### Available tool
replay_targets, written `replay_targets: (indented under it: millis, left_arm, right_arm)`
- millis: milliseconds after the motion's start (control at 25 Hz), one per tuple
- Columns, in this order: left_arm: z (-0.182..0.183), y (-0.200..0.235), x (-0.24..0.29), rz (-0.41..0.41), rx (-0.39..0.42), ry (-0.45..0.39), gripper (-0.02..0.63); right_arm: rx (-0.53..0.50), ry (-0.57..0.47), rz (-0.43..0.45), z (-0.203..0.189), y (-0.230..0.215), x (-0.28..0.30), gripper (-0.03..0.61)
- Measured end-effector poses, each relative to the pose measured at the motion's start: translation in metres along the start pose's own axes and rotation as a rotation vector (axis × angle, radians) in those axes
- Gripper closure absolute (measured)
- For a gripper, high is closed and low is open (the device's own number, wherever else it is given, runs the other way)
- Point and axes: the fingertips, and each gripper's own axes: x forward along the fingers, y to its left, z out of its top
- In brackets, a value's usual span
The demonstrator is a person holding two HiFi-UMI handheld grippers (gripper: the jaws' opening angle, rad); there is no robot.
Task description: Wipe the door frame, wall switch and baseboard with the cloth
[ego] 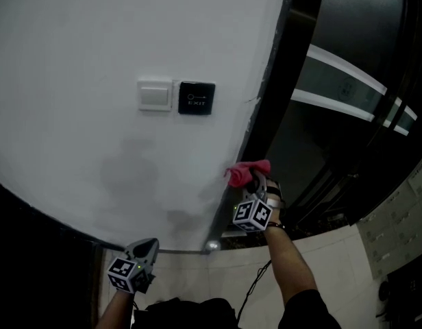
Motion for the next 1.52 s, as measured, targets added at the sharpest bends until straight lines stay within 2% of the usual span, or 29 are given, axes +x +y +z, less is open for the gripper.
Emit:
replay_targets:
  millis: [240,520,920,1240,1400,1520]
  left_arm:
    - [-0.006,-0.001,0.001,0.006,-0.005,0.014,0.621]
    - [-0.01,0.0,0.002,0.001,-0.013,0.032,0.621]
    - [-0.022,0.008,0.008,0.019,-0.035,0.063,0.621]
    - [-0.03,0.01,0.012,0.019,-0.04,0.086,0.621]
    - [-0.034,0.009,0.012,0.02,-0.048,0.096,0.621]
    - [-0.036,0.01,0.012,0.024,-0.055,0.092,0.621]
  right_arm:
    - [-0.003,0.016,0.047,-0.011,0.022,0.002,0.52]
    - [0.011,0.022,0.053,-0.023,0.044,0.003,0.52]
    - [-0.017,0.053,0.14,-0.048,0.085,0.007,0.52]
    - [-0.003,0.084,0.208,-0.058,0.111,0.008,0.52]
    - [0.042,0.099,0.214,-0.058,0.116,0.006,0.52]
    - [-0.003,0.12,0.265,-0.066,0.13,0.01,0.52]
